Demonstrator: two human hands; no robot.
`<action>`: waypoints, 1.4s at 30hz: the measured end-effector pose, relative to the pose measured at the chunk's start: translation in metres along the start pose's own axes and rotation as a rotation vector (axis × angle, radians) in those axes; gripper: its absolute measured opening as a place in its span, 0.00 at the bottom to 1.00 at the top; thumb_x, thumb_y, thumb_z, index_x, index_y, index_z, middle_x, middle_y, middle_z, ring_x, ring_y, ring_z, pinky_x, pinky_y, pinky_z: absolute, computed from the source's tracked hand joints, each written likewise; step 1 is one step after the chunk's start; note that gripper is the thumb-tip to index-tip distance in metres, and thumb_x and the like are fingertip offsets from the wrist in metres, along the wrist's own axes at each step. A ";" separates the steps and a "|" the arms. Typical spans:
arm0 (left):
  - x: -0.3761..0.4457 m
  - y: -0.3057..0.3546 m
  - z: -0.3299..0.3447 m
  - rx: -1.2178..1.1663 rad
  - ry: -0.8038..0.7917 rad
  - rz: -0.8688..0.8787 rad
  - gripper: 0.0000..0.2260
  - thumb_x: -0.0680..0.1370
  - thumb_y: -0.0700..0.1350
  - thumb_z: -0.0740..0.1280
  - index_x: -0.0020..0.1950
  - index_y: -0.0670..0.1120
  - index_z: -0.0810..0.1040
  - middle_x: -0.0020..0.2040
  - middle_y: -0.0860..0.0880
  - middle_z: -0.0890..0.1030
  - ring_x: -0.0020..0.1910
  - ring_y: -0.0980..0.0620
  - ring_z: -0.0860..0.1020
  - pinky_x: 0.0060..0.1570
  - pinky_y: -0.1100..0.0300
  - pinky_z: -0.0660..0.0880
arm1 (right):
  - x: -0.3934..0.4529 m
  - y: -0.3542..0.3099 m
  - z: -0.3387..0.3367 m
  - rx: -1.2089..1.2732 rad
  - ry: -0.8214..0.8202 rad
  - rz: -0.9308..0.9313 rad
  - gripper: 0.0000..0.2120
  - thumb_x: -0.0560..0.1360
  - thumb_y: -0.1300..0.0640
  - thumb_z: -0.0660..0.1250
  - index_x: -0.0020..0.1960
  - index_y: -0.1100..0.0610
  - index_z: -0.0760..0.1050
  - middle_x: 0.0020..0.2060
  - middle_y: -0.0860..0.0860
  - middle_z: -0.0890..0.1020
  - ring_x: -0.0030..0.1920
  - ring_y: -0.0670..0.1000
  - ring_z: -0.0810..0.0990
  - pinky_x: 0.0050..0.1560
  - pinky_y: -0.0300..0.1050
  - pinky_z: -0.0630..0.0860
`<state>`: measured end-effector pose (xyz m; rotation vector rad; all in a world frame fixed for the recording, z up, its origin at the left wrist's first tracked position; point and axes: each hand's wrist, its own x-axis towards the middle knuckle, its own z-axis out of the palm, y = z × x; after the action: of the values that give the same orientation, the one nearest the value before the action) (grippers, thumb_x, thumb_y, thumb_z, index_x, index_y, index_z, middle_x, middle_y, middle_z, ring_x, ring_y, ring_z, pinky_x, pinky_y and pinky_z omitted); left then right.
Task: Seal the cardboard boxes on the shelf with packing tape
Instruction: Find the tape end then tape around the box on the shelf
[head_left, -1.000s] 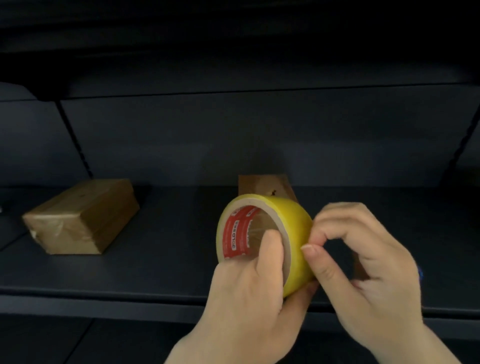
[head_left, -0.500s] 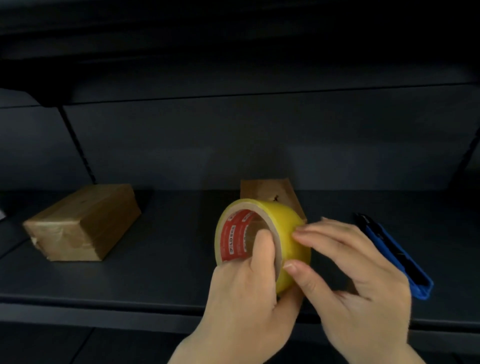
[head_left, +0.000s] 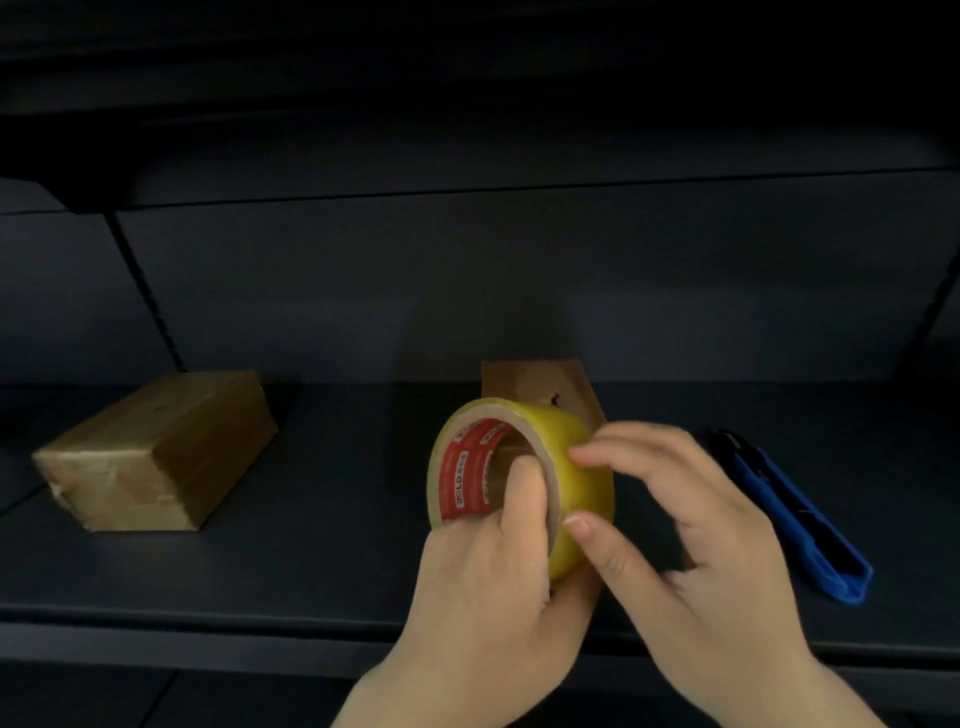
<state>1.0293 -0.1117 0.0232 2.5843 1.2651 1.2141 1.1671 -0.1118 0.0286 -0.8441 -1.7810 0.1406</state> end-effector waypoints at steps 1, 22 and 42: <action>0.000 0.000 0.000 0.004 -0.007 0.001 0.22 0.71 0.53 0.59 0.62 0.46 0.60 0.41 0.52 0.80 0.30 0.59 0.79 0.24 0.60 0.77 | 0.000 -0.001 0.000 -0.008 -0.003 -0.002 0.12 0.71 0.48 0.64 0.55 0.45 0.73 0.52 0.38 0.75 0.55 0.37 0.74 0.52 0.24 0.67; -0.003 0.000 -0.006 0.019 0.008 0.005 0.20 0.71 0.53 0.59 0.59 0.49 0.59 0.37 0.55 0.77 0.27 0.59 0.77 0.21 0.64 0.74 | 0.002 -0.003 0.000 -0.040 -0.026 -0.010 0.08 0.69 0.47 0.65 0.47 0.44 0.71 0.44 0.36 0.73 0.49 0.35 0.73 0.48 0.22 0.67; -0.003 0.010 -0.003 -0.054 0.030 -0.052 0.25 0.70 0.60 0.60 0.62 0.50 0.60 0.44 0.54 0.81 0.34 0.58 0.80 0.31 0.56 0.79 | 0.006 0.005 -0.007 0.164 0.105 -0.009 0.11 0.69 0.53 0.69 0.51 0.52 0.79 0.50 0.43 0.81 0.53 0.42 0.79 0.53 0.32 0.73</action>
<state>1.0329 -0.1213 0.0273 2.4891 1.2781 1.2646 1.1744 -0.1070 0.0336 -0.7127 -1.6509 0.2289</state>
